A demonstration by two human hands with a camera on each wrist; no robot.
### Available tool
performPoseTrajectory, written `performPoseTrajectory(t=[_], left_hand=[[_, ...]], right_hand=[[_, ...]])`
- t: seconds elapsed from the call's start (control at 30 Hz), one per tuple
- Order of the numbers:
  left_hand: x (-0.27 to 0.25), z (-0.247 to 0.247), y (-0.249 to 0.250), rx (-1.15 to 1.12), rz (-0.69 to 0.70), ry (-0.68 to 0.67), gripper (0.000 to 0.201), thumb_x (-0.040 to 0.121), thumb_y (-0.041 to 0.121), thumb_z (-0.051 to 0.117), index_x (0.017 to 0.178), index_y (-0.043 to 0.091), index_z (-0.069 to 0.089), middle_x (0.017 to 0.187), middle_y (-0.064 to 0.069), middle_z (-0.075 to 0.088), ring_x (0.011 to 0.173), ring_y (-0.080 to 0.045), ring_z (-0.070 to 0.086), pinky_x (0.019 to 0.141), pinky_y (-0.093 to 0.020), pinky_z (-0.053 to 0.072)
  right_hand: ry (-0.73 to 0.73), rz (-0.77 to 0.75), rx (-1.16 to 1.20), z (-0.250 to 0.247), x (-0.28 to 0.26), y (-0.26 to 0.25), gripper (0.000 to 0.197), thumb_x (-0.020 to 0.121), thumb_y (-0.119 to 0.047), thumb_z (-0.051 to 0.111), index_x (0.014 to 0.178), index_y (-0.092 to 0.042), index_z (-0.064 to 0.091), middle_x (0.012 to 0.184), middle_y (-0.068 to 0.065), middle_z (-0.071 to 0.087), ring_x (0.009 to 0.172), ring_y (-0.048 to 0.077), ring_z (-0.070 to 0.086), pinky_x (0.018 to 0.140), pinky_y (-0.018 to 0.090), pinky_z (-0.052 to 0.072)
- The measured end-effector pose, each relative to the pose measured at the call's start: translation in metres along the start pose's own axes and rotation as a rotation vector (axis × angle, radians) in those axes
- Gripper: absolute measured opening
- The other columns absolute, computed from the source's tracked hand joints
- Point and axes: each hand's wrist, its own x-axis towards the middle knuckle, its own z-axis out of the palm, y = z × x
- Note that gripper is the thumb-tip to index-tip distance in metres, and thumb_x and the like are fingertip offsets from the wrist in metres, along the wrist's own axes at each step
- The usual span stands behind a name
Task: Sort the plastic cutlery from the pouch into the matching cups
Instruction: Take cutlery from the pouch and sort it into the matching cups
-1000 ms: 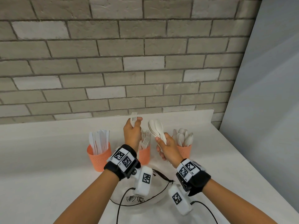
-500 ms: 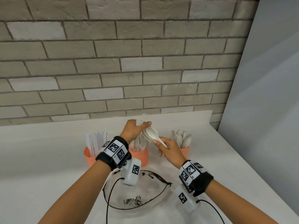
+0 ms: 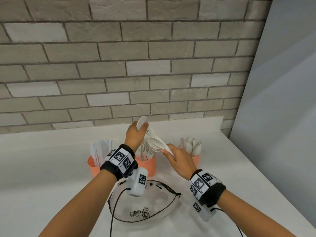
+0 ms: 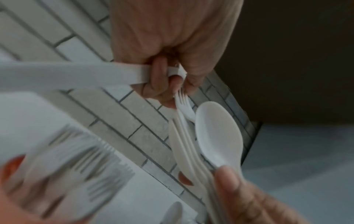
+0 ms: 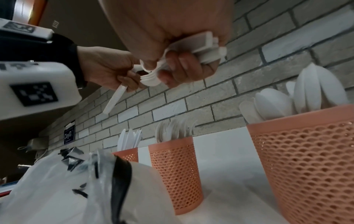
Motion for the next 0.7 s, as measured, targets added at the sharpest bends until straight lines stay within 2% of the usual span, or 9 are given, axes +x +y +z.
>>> performPoseTrajectory(t=[0.07,0.1,0.17,0.27,0.33,0.43,0.53,0.63,0.7], left_hand=[[-0.004,0.001,-0.002,-0.18,-0.137,-0.042,0.026,0.091,0.024,0.057,0.068,0.014,0.048,0.053,0.001,0.044,0.043,-0.012,0.042,0.041,-0.017,0.034],[-0.007,0.001,-0.003,-0.238,-0.194,-0.076,0.029,0.088,0.023,0.061,0.064,0.016,0.047,0.046,0.004,0.042,0.035,-0.007,0.039,0.035,-0.014,0.03],[-0.009,0.001,-0.005,-0.295,-0.26,-0.154,0.029,0.084,0.02,0.067,0.063,0.014,0.048,0.036,0.009,0.043,0.028,-0.002,0.037,0.032,-0.012,0.028],[-0.011,-0.001,-0.005,-0.319,-0.279,-0.238,0.015,0.084,0.016,0.067,0.079,0.003,0.059,0.036,0.01,0.045,0.029,-0.002,0.037,0.032,-0.012,0.028],[-0.011,-0.003,-0.004,-0.314,-0.259,-0.259,0.014,0.088,0.016,0.06,0.087,0.002,0.063,0.036,0.01,0.047,0.029,-0.001,0.038,0.032,-0.011,0.029],[-0.007,-0.003,0.0,-0.36,-0.265,-0.161,0.021,0.094,0.017,0.051,0.078,0.006,0.058,0.051,0.001,0.049,0.03,-0.001,0.036,0.031,-0.012,0.028],[0.002,-0.008,0.002,-0.492,-0.3,-0.029,0.02,0.097,0.017,0.045,0.078,0.012,0.048,0.065,-0.006,0.063,0.038,-0.004,0.034,0.03,-0.013,0.026],[0.011,-0.018,0.005,-0.587,-0.295,0.059,0.019,0.099,0.016,0.038,0.081,0.016,0.042,0.052,-0.001,0.068,0.037,-0.005,0.033,0.03,-0.013,0.025],[0.016,-0.023,0.006,-0.617,-0.296,0.112,0.018,0.1,0.016,0.035,0.083,0.016,0.042,0.046,0.0,0.065,0.035,-0.005,0.034,0.032,-0.014,0.028]], right_hand=[[0.002,-0.012,-0.021,-0.001,0.001,-0.002,0.036,0.097,-0.041,0.038,0.115,-0.014,0.055,0.054,-0.01,0.043,0.05,0.01,0.043,0.046,0.018,0.028],[0.0,-0.018,-0.029,0.0,0.001,-0.003,0.036,0.097,-0.04,0.038,0.114,-0.014,0.055,0.054,-0.011,0.041,0.051,0.013,0.045,0.046,0.019,0.028],[-0.004,-0.028,-0.031,-0.001,0.001,-0.005,0.036,0.098,-0.04,0.038,0.111,-0.012,0.055,0.054,-0.011,0.04,0.056,0.017,0.047,0.05,0.026,0.031],[-0.012,-0.026,0.001,-0.002,0.0,-0.006,0.036,0.097,-0.04,0.038,0.104,-0.009,0.055,0.055,-0.01,0.041,0.056,0.018,0.048,0.054,0.029,0.035],[-0.02,-0.016,0.035,-0.004,-0.001,-0.008,0.036,0.098,-0.041,0.036,0.099,-0.009,0.054,0.053,-0.009,0.04,0.053,0.017,0.046,0.055,0.031,0.036],[-0.049,-0.004,0.084,-0.009,-0.002,-0.013,0.031,0.099,-0.038,0.033,0.084,-0.017,0.051,0.049,-0.008,0.037,0.047,0.012,0.039,0.055,0.033,0.036],[-0.1,0.057,0.158,-0.008,-0.001,-0.009,0.032,0.1,-0.034,0.032,0.07,-0.03,0.043,0.054,-0.002,0.04,0.05,0.015,0.039,0.056,0.033,0.034],[-0.144,0.177,0.325,-0.007,0.003,0.0,0.035,0.099,-0.024,0.03,0.087,-0.013,0.061,0.061,0.0,0.044,0.054,0.013,0.039,0.057,0.03,0.032],[-0.139,0.256,0.438,-0.01,0.005,0.005,0.035,0.098,-0.017,0.029,0.089,-0.011,0.062,0.061,-0.003,0.046,0.052,0.009,0.039,0.054,0.025,0.031]])
